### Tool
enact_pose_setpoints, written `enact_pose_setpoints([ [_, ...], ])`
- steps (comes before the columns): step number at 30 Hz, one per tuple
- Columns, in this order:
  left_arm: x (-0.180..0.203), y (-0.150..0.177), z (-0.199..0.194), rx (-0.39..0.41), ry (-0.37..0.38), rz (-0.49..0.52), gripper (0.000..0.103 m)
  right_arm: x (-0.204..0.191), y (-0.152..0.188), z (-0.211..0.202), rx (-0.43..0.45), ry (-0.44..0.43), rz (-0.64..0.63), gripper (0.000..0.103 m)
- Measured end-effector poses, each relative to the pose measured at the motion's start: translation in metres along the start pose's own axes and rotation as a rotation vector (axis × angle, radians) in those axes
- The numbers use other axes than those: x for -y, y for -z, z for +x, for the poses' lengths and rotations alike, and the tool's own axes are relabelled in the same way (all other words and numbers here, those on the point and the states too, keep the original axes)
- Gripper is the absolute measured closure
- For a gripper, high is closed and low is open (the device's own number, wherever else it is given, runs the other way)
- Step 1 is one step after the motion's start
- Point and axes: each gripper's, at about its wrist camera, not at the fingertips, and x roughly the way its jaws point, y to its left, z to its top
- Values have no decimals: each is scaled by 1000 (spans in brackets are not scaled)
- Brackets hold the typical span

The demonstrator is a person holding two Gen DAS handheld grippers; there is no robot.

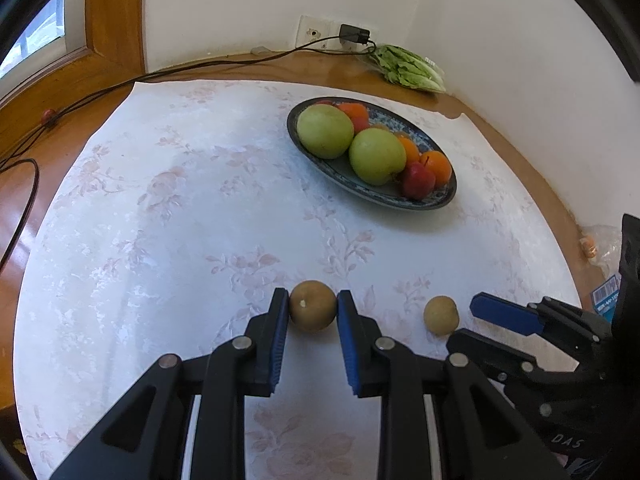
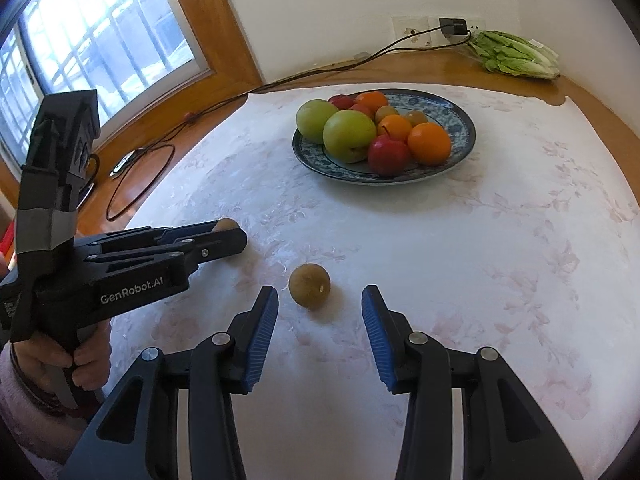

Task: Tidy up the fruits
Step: 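Close the left gripper on a brown kiwi while the right gripper grasps another kiwi, then carry the kiwi in the left gripper onto the plate while the right gripper carries its kiwi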

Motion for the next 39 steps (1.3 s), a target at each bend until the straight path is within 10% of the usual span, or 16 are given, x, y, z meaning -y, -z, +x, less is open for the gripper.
enact_pose_setpoints([
  [13, 0, 1, 0, 4, 0, 2, 78, -10, -2, 14, -6, 18, -48, 77],
  [39, 29, -16, -28, 55, 19, 59, 78, 4, -12, -19, 82, 14, 12, 78],
])
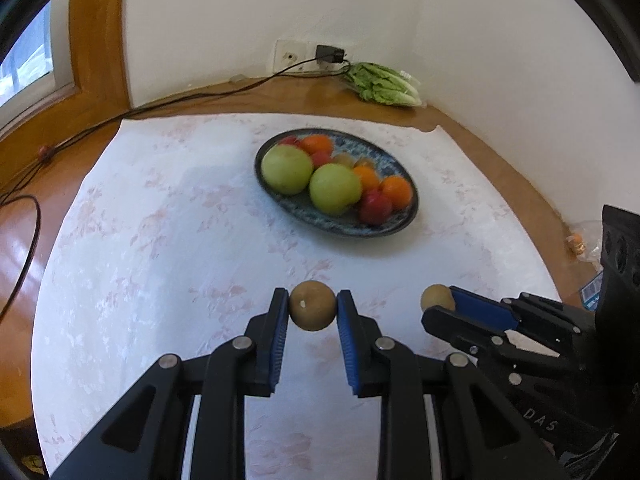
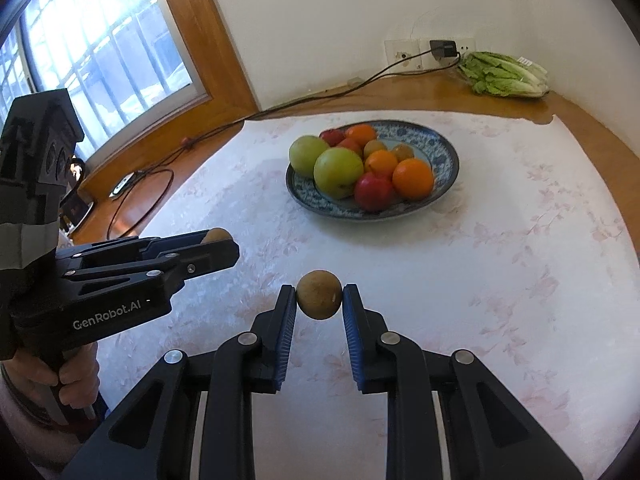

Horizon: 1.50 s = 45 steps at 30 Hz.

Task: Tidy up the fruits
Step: 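Carry the kiwi in the left gripper onto the plate while the right gripper carries its kiwi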

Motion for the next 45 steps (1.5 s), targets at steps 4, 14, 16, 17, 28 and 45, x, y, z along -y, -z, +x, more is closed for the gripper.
enact_pose_setpoints([
  [4, 8, -9, -1, 5, 11, 11, 78, 2, -8, -6, 14, 4, -5, 78],
  [14, 20, -40, 19, -6, 2, 54, 78, 15, -27, -10, 27, 36, -11, 78],
  [16, 20, -45, 26, -13, 1, 55, 78, 19, -32, -9, 25, 45, -17, 78],
  [17, 20, -47, 29, -16, 2, 55, 78, 21, -35, -7, 22, 47, -19, 78],
  [28, 12, -55, 63, -43, 1, 34, 78, 41, -53, 22, -18, 83, -11, 78],
  [45, 8, -63, 83, -36, 8, 29, 78, 45, -61, 57, -13, 123, -44, 78],
])
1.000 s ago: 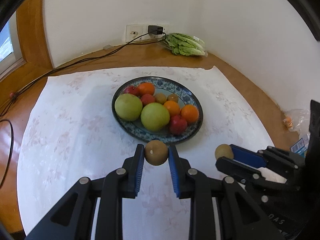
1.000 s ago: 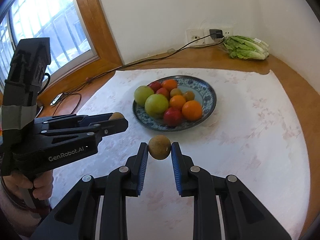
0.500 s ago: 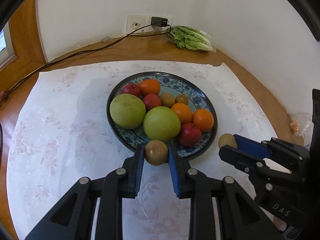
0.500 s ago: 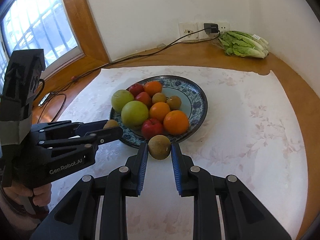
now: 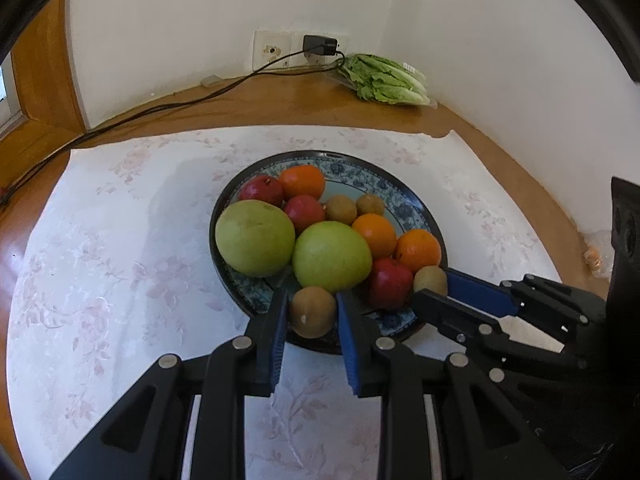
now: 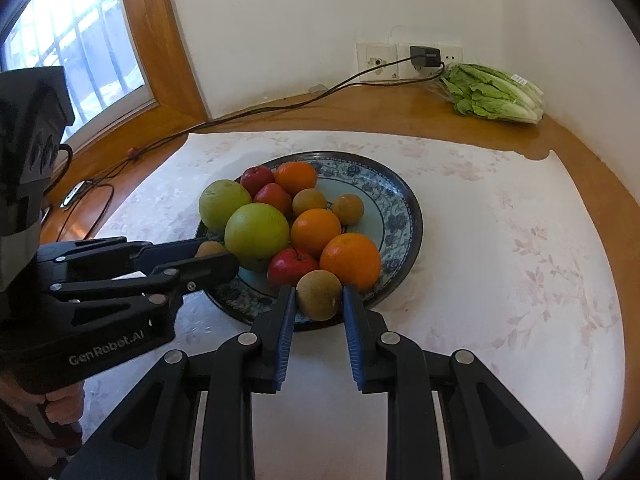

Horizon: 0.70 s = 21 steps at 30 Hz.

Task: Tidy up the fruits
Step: 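Carry the kiwi in the left gripper onto the plate while the right gripper carries its kiwi, then open the left gripper on the plate while the right gripper releases its kiwi there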

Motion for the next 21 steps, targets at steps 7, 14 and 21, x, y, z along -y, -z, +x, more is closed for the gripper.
enact_pose_setpoints([
  [7, 4, 0, 10, -6, 1, -2, 78, 4, -2, 6, 13, 21, -5, 78],
  [14, 3, 0, 11, -6, 6, -4, 78, 10, -4, 8, 22, 15, 19, 78],
  [21, 5, 2, 5, 1, 3, -1, 69, 11, -4, 5, 26, 14, 44, 73],
])
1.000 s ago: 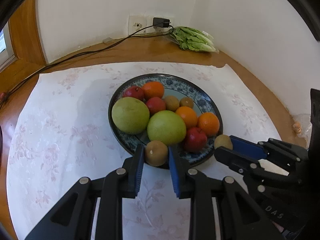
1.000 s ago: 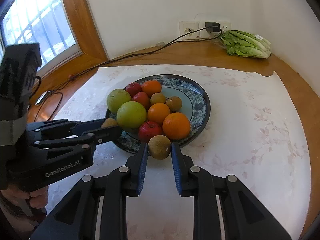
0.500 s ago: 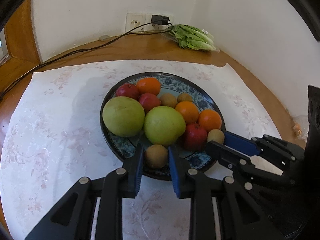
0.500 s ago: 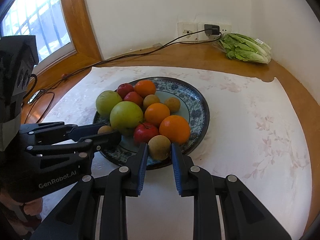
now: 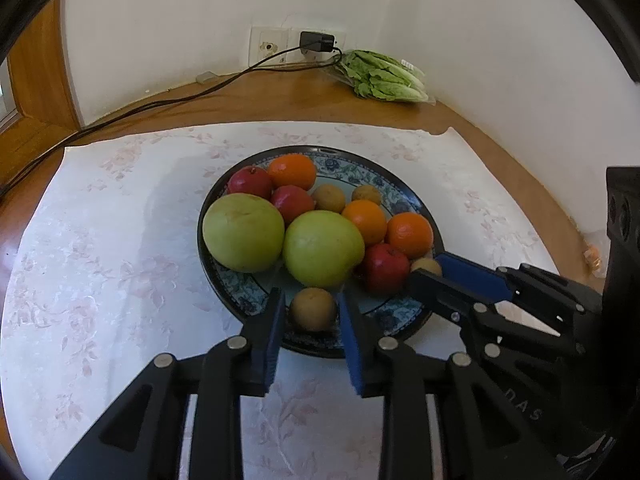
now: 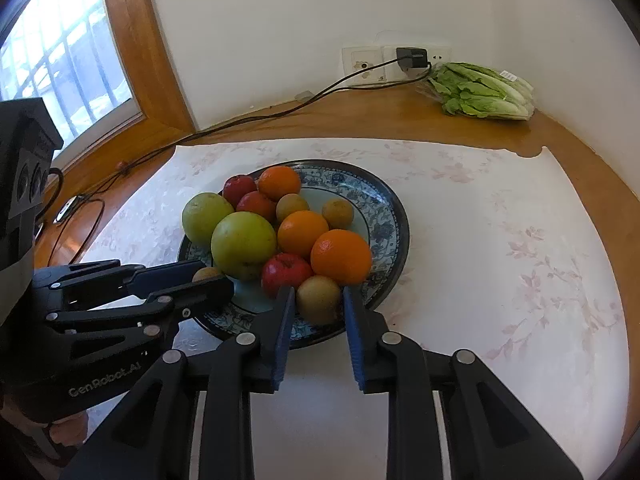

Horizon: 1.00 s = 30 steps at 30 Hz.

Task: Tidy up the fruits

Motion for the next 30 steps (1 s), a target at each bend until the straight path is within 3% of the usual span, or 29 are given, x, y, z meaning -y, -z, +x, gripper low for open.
enact_pose_setpoints([
  [5, 0, 1, -8, 12, -3, -5, 57, 1, 0, -8, 17, 8, 12, 63],
  [9, -1, 5, -17, 17, -25, -18, 41, 3, 3, -18, 21, 16, 30, 53],
  [18, -1, 24, -29, 7, -92, -48, 22, 6, 18, -30, -4, 46, 55, 35],
  [30, -2, 38, -11, -10, -180, -40, 20, 6, 33, -16, -40, 113, 26, 31],
])
